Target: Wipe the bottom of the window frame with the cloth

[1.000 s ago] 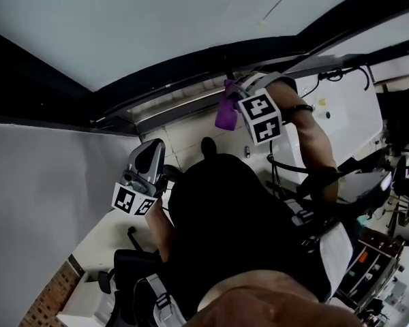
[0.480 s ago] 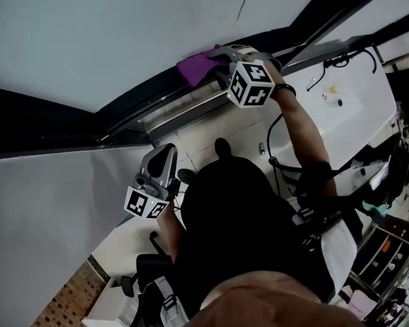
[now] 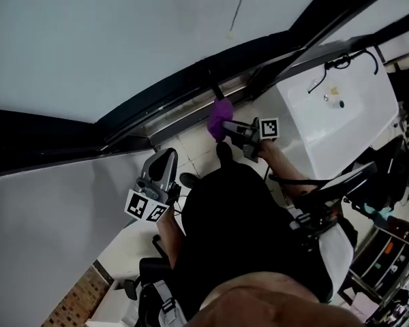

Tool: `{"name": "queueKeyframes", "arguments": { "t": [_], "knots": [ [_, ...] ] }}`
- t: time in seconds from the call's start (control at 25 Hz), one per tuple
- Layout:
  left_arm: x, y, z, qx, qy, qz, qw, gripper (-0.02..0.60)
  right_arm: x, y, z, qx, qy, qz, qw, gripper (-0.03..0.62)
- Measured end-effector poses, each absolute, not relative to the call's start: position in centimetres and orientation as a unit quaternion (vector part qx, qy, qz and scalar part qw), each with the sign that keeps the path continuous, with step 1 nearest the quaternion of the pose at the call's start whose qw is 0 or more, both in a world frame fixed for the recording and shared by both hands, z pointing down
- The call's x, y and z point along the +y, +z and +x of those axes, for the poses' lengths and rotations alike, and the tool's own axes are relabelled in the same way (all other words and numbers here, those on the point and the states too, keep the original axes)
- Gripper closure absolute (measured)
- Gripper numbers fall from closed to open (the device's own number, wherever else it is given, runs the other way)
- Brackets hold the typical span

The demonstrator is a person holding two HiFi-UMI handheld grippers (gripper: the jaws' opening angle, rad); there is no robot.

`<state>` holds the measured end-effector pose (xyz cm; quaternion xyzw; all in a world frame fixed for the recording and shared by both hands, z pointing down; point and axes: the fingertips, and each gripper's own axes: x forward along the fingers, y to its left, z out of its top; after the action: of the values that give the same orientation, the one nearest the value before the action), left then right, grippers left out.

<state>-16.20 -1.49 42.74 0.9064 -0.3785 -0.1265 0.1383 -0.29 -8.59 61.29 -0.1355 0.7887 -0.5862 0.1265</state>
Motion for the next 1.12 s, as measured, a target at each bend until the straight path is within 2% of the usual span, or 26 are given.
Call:
{"name": "queueKeyframes", "arguments": {
  "t": [0.08, 0.16, 0.28, 0.44, 0.76, 0.96, 1.12],
  "knots": [
    [-1.7, 42.4, -16.0, -0.378, -0.122, 0.907, 0.139, 0.577, -9.9, 57.0, -1.7, 0.814, -0.526, -0.138, 0.203, 0.531],
    [-1.9, 42.5, -15.7, -0.379, -0.116, 0.908, 0.138, 0.577, -13.1, 53.1, -2.8, 0.866, -0.408, -0.196, 0.213, 0.531],
    [-1.5, 43.0, -15.3, -0.378, -0.097, 0.91, 0.139, 0.577, -17.2, 50.7, -4.3, 0.91, -0.209, -0.322, 0.157, 0.531],
    [-0.9, 42.9, -14.7, -0.377, -0.082, 0.912, 0.136, 0.577, -19.6, 50.7, -6.0, 0.914, -0.072, -0.39, 0.081, 0.531],
    [-1.3, 43.0, -15.0, -0.384, -0.082, 0.909, 0.142, 0.577, -15.3, 49.9, -4.5, 0.933, -0.002, -0.357, 0.047, 0.531],
    [-2.3, 43.1, -14.6, -0.374, -0.081, 0.912, 0.149, 0.577, -8.7, 47.7, -0.6, 0.937, 0.008, -0.346, 0.047, 0.531],
    [-3.0, 42.8, -14.0, -0.365, -0.081, 0.916, 0.147, 0.577, -13.2, 44.6, 3.2, 0.919, -0.024, -0.388, 0.056, 0.531]
  ]
}}
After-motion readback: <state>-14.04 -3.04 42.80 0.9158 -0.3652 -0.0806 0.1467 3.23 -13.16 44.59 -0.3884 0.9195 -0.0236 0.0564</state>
